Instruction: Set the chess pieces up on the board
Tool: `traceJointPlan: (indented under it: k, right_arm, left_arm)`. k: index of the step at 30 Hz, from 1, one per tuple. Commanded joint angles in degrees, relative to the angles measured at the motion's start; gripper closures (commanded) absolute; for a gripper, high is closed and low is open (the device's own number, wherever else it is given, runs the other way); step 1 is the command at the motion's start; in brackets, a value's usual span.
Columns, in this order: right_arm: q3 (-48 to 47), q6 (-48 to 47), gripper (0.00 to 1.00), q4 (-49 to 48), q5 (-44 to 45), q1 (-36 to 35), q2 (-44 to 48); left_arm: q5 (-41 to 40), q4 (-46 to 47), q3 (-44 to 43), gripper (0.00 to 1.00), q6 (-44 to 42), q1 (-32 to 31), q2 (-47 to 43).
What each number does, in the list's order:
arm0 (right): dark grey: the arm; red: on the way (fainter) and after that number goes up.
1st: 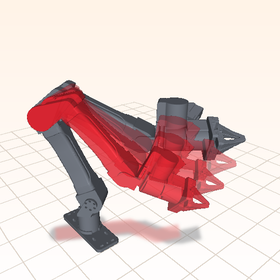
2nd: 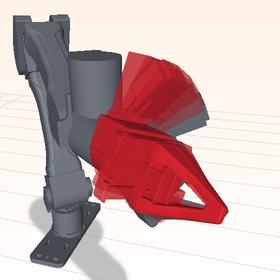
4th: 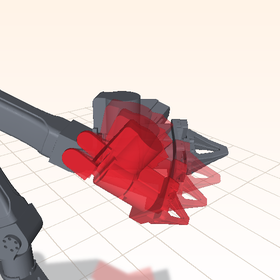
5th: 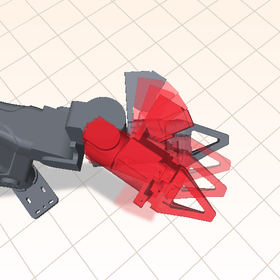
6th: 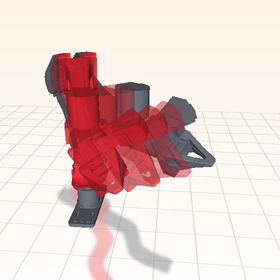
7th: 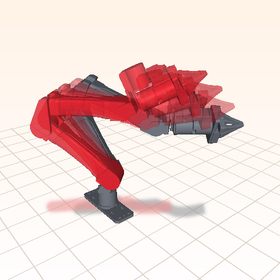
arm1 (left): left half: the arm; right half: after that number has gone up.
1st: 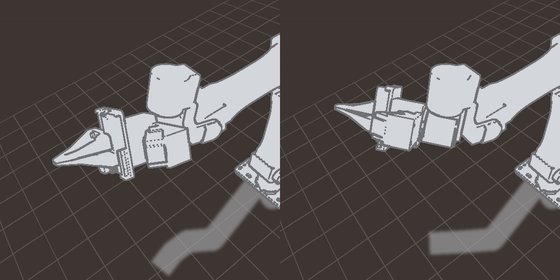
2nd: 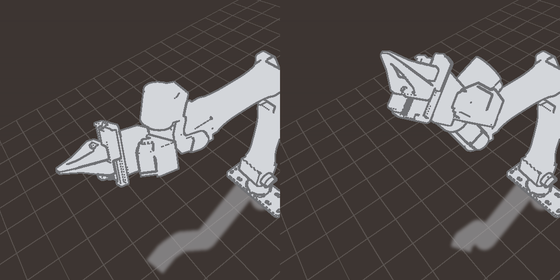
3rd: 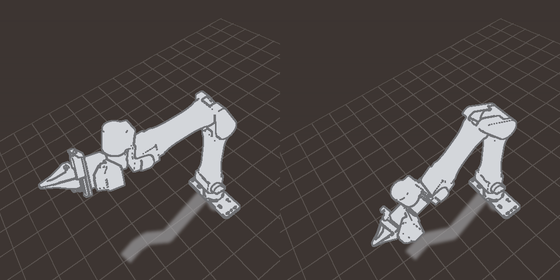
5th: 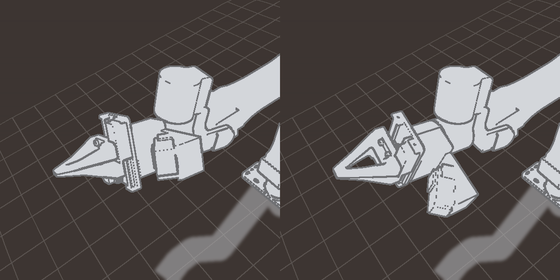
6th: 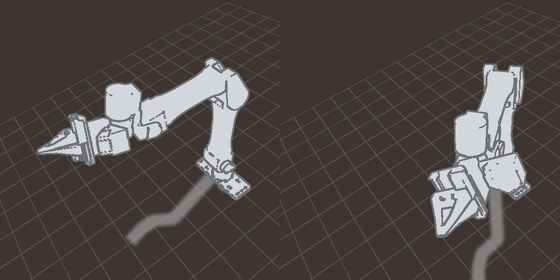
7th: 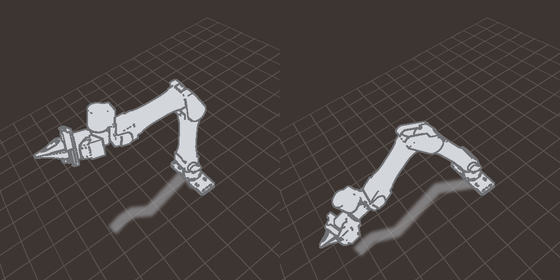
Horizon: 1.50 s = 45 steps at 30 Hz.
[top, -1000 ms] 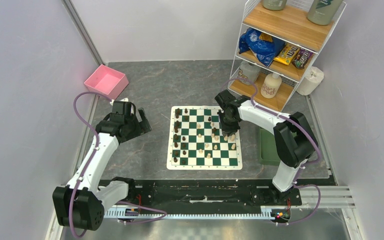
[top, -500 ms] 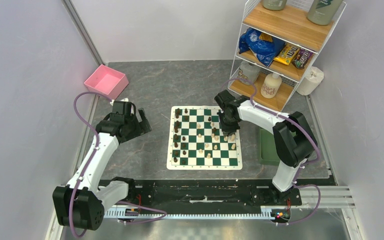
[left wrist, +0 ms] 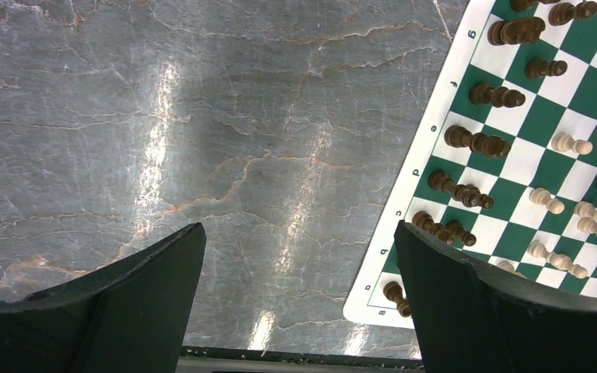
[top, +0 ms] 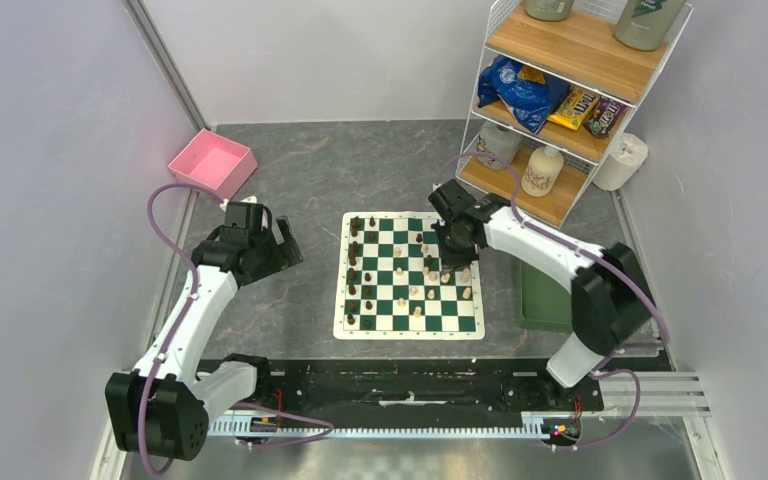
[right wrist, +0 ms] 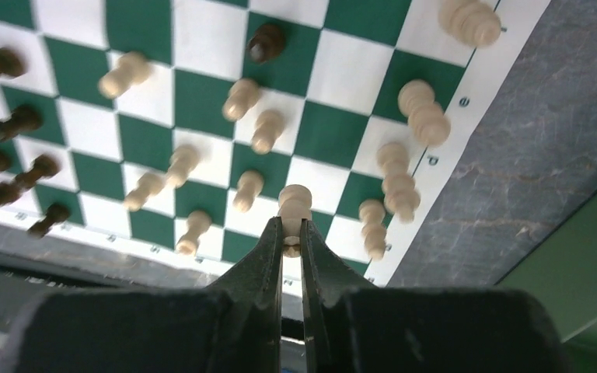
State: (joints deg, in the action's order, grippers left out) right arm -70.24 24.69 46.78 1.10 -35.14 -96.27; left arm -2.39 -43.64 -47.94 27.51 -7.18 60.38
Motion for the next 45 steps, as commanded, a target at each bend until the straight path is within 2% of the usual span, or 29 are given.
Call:
traceJointPlan:
  k: [1,7,13,24,45]
  right_arm:
    - [3.9,4.0,0.91,2.8,-1.5,-1.6,9.3]
    - [11.8,7.6,0.91,3.3,-1.5,-2.3,15.5]
    - [16.4,9.6,0.91,1.1,1.5,-2.3,16.0]
    - [17.7,10.8,0.91,-3.0,5.3,-2.3,12.9]
    - [18.0,10.8,0.91,-1.5,6.6,-2.3,12.1]
  left_arm:
    - [1.1,0.4,-2.1,0.02,-1.2,0.3,0.2]
    - [1.5,0.4,-2.1,0.01,-1.2,0.3,0.3]
    - [1.2,0.4,-2.1,0.01,-1.2,0.3,0.1]
    - [1.2,0.4,-2.1,0.02,-1.2,0.3,0.2]
    - [1.4,0.4,-2.1,0.01,-1.2,0.3,0.2]
